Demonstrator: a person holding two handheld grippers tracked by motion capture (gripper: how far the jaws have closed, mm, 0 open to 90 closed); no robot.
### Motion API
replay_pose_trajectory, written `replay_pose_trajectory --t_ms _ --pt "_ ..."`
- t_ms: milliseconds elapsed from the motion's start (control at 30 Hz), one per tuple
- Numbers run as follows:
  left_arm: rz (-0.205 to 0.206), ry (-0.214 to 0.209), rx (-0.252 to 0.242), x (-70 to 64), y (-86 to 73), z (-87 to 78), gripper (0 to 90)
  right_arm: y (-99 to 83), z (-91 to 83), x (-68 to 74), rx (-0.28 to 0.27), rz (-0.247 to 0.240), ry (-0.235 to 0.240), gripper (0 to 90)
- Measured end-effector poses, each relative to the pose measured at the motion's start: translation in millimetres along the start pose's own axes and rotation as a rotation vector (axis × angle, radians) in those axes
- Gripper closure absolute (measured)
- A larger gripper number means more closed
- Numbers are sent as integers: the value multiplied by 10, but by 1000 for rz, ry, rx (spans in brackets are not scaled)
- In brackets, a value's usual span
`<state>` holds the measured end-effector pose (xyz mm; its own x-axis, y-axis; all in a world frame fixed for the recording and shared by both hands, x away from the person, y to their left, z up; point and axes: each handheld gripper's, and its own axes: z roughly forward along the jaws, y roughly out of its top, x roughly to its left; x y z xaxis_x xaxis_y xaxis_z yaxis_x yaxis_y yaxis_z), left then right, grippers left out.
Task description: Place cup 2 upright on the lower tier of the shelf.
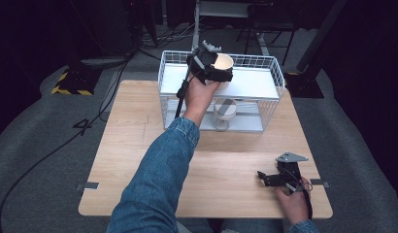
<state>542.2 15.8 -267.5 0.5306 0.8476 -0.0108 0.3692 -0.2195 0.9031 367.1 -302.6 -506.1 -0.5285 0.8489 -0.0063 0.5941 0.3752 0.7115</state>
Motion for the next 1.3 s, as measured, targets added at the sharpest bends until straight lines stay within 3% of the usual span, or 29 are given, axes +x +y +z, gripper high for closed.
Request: replay_pose_trajectory --t_ms 300,867,1033,1300 --pt "-5 -29 -50 40 -101 -388 0 1 0 -2 1 -2 0 5" --pt "17 -62 -85 47 -424 -1192 0 14 15 -26 1 -39 32 7" --pt "59 -46 -77 23 -575 -1407 0 14 15 -27 1 -40 32 7" --pt "57 -77 -76 20 -745 -1592 0 14 15 -27 1 -41 32 7"
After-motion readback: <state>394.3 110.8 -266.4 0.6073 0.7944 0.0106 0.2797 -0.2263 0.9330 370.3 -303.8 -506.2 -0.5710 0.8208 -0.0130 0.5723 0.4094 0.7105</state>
